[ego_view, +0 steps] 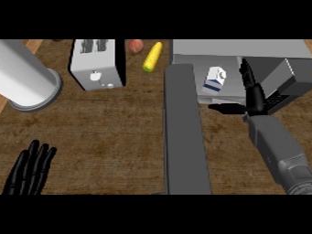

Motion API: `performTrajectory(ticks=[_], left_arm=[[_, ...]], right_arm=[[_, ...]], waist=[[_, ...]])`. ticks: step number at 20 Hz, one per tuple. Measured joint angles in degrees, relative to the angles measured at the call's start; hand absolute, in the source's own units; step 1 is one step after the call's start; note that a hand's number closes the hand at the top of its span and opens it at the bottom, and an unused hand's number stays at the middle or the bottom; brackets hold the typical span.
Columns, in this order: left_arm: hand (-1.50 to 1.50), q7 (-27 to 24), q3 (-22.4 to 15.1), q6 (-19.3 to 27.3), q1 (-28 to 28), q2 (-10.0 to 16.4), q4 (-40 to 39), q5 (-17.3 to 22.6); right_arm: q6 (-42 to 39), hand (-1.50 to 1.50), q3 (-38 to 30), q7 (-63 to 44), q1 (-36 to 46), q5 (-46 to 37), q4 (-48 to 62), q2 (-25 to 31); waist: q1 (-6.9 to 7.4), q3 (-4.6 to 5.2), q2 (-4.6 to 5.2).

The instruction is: Pick up the milk, place it into the microwave and close the microwave

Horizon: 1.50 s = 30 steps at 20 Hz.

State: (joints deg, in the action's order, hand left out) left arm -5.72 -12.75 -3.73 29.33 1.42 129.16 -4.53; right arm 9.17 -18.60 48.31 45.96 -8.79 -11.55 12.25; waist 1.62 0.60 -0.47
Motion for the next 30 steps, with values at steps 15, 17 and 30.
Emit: performTrajectory(ticks=[15, 17, 30], left_arm=[[-1.5, -0.57, -2.43, -4.72, -1.42, 2.49, -3.03, 2.58], [1.5, 1.07, -3.57, -6.01, -2.46, 3.17, -3.07, 3.03], [1.5, 3.85, -7.56, -7.77, -13.17, 2.57, -12.33, -1.56]], right_arm=[[-10.5, -1.5, 0.59, 5.67, -16.6, 3.69, -4.48, -4.01], [-13.1, -1.5, 0.94, 6.62, -19.08, 4.14, -5.27, -4.47], [-20.81, -1.5, 5.63, 8.31, -38.57, 6.9, -22.4, -4.23]], waist=[[-1.6, -0.56, 0.34], [-1.87, -0.57, 0.32], [-2.36, -0.32, 0.07]])
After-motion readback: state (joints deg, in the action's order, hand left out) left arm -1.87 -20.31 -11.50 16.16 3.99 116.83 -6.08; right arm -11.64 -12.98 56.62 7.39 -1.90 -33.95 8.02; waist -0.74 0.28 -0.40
